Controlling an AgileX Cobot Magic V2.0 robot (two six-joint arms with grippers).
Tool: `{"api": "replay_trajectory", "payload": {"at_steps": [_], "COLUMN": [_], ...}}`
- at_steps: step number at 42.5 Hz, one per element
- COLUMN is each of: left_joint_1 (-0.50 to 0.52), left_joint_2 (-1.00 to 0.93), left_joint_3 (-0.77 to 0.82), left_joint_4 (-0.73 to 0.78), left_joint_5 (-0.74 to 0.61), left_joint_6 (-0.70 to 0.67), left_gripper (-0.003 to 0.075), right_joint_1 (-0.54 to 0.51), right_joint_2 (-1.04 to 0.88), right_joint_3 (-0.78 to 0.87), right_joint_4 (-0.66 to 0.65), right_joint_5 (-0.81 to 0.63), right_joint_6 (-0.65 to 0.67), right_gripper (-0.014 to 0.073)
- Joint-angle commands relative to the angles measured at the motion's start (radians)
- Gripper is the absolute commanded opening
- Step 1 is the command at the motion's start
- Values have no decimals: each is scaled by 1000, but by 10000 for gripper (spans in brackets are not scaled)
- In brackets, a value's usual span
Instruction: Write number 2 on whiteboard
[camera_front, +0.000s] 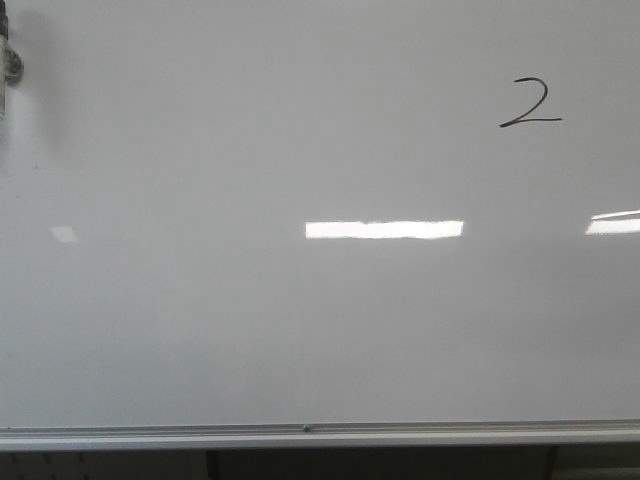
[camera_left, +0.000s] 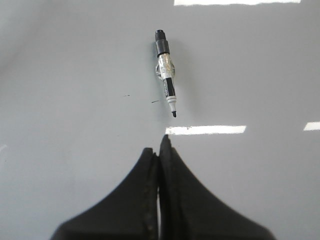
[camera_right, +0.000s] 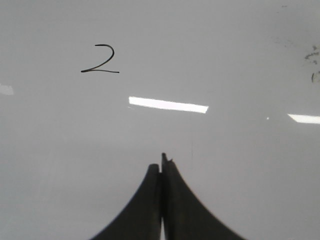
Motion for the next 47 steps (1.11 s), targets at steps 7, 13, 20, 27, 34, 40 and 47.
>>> {"api": "replay_trajectory", "payload": {"at_steps": [7,13,20,27,34,40,47], "left_joint_1": [-4,-4,-4,-4,-4,-4,-4], "left_joint_2": [-26,-26,-26,-26,-26,-26,-26], "left_joint_3": [37,37,37,37,37,37,37], "left_joint_4": [-9,-9,-9,-9,-9,-9,-9], "left_joint_5": [-77,-77,-77,-77,-77,-77,-77], "left_joint_6": [-3,-3,-3,-3,-3,-3,-3], "left_gripper": [-20,-20,-20,-20,-20,-20,-20], "right_joint_1": [-16,-16,-16,-16,-16,-16,-16], "right_joint_2": [-19,-19,-19,-19,-19,-19,-19], "right_joint_3": [14,14,14,14,14,14,14], "right_joint_4": [2,3,9,9,11,6,-60], "right_joint_5": [-143,-144,-181,-196,-185,-192,-186], "right_joint_6": [-4,-4,-1,-1,2,66,148], "right_gripper": [-69,-69,-69,-69,-69,-69,-69]}}
